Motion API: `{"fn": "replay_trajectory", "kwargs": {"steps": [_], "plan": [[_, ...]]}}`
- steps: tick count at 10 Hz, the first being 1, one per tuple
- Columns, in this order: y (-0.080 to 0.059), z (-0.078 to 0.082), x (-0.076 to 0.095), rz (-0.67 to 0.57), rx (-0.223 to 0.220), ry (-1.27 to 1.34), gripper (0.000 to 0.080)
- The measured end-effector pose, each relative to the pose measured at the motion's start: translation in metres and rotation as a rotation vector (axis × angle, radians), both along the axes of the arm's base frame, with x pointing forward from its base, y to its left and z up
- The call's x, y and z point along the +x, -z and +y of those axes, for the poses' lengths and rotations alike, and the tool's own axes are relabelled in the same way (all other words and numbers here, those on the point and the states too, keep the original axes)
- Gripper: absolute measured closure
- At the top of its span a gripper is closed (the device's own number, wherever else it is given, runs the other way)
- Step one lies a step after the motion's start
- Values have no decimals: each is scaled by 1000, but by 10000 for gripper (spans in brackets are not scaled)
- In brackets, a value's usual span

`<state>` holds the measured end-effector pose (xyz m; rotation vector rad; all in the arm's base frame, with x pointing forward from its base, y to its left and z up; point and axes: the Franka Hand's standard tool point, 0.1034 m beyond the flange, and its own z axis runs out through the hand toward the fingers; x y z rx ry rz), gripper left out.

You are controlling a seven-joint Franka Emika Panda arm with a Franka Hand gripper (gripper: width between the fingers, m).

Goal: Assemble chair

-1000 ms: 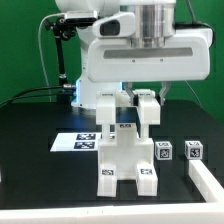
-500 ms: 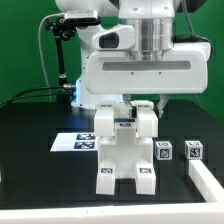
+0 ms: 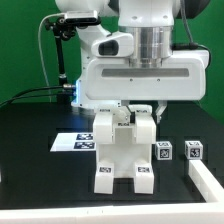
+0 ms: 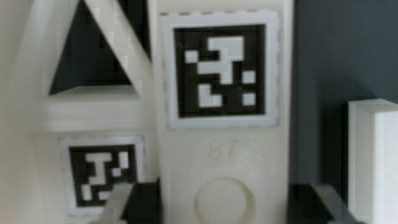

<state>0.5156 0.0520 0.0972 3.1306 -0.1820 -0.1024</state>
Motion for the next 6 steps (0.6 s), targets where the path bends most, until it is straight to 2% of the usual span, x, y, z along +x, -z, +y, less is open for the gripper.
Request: {"fn": "replay_trajectory", "kwargs": {"steps": [4,5,6], "plan": [[0,-2,10,-33,-1,-25,508],[0,-2,11,-34,-1,-30,288],[-1,-3,11,-35,-1,-41,288]]}}
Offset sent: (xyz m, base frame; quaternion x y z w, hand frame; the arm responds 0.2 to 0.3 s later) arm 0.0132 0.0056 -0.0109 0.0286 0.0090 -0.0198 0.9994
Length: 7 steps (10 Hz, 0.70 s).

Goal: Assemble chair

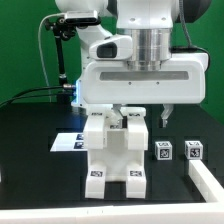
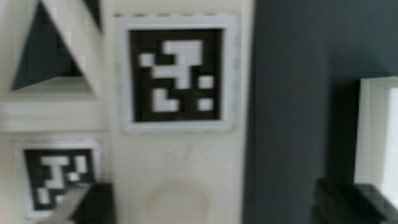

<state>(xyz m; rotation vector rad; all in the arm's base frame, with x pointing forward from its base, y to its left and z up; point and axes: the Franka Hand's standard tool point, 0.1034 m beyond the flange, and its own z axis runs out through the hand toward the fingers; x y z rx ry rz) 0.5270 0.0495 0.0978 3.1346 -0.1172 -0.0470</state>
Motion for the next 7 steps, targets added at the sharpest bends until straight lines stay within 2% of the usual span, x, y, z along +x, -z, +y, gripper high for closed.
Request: {"fn": "replay_trajectory", "kwargs": {"steps": [1,2,7], "plan": [[0,0,0,0,0,0,179],[0,0,0,0,0,0,159],[-1,0,0,2,0,0,151]]}}
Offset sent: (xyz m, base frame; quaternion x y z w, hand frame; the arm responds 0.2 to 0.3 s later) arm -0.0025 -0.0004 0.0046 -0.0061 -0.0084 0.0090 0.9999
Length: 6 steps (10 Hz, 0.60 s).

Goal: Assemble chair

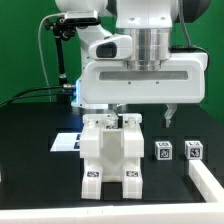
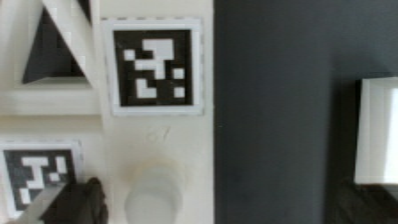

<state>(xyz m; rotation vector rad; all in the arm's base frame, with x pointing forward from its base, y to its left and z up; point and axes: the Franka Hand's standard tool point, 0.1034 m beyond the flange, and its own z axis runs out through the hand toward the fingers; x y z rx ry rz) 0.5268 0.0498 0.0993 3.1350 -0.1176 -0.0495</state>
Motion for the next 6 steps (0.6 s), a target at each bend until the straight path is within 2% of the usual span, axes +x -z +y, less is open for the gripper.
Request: {"fn": "replay_trajectory", "kwargs": {"steps": [1,4,6], "plan": [[-7,3,-2,11,5,6,151],[-46,14,-7,34,32,19,151],[-38,12,-8,35,26,21,151]]}}
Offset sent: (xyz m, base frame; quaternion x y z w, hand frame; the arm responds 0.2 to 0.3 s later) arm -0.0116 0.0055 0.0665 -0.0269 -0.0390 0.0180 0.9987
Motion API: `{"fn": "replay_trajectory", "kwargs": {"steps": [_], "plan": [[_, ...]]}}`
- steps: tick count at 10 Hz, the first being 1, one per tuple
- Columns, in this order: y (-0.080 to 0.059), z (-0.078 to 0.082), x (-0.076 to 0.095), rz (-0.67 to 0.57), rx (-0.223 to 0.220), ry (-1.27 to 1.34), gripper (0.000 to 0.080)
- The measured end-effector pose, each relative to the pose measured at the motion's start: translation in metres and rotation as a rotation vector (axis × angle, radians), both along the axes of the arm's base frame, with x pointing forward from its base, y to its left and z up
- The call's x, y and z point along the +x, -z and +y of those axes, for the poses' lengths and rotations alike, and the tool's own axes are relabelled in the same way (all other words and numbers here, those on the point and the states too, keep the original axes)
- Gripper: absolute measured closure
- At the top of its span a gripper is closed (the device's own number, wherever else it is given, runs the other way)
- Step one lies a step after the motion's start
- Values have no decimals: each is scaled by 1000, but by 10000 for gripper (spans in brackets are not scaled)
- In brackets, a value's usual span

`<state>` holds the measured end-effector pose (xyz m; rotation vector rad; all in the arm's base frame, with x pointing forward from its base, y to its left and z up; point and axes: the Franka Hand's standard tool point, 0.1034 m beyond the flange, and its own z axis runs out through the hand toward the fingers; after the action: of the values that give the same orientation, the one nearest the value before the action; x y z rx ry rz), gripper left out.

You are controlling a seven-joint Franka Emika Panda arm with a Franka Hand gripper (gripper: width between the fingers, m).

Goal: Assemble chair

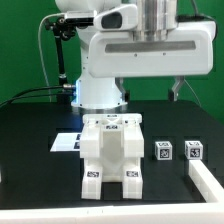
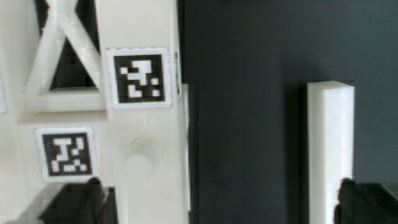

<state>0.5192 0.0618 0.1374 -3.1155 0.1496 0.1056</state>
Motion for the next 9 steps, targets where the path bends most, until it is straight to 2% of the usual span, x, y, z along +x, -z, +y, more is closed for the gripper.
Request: {"fn": "replay_trajectory", "kwargs": {"steps": [2,3,5,7,8,9], "plan": [[0,0,0,0,0,0,151],[0,6,-3,-3,-1,20,151],[2,41,-26,-10,8,12,151],[7,83,-46,-15,-10,56,151],[8,94,-51,-13,-14,65,151],[8,93,-50,-12,-13,58,151]]}}
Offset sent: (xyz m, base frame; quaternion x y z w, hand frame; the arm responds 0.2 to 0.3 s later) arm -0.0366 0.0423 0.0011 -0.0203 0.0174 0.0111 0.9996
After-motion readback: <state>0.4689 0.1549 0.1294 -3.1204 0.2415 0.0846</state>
